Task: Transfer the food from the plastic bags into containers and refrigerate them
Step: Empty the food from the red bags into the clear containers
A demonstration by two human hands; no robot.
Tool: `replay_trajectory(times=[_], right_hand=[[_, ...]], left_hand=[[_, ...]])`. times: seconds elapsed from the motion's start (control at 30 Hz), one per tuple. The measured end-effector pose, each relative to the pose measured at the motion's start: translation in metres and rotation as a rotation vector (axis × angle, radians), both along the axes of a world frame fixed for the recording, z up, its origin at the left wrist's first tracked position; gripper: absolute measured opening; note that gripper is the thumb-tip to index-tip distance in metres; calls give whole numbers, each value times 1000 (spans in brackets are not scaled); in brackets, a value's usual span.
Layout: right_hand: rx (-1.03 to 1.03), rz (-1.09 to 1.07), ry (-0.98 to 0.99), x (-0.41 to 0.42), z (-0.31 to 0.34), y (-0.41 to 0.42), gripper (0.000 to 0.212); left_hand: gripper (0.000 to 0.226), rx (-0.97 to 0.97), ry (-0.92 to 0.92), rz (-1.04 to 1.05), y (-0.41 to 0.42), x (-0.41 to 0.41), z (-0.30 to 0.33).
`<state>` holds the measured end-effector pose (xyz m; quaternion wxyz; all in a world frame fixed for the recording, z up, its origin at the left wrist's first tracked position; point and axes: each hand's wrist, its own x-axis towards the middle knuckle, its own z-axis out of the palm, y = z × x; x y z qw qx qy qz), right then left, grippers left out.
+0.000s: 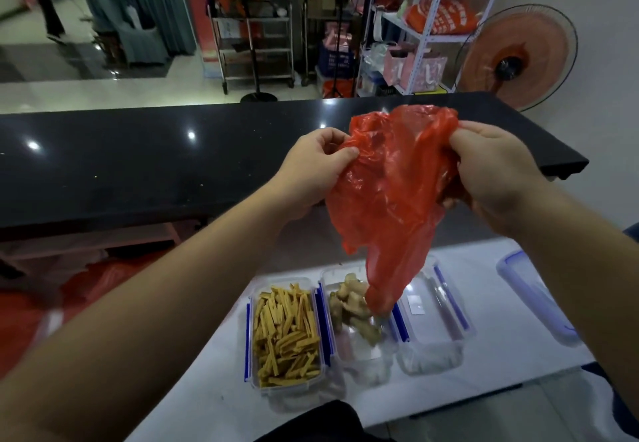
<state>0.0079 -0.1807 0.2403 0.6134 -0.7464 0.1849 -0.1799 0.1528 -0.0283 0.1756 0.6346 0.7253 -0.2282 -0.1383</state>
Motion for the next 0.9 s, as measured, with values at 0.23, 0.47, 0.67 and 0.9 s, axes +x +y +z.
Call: replay_trajectory(times=[0.23, 0.47, 0.67, 0.9], right_hand=[[14, 17, 126, 6, -5, 1, 31], [18, 0, 175, 12, -10, -1, 31], [-76, 54, 243, 13, -25, -1, 32], [-53, -11, 156, 10, -25, -5, 35]], left_hand=[[5, 39, -55, 42, -1, -6, 7], [5, 55, -20, 81, 0, -7, -8], [4, 118, -42, 101, -1, -6, -14], [6, 108, -54, 132, 0, -5, -19]])
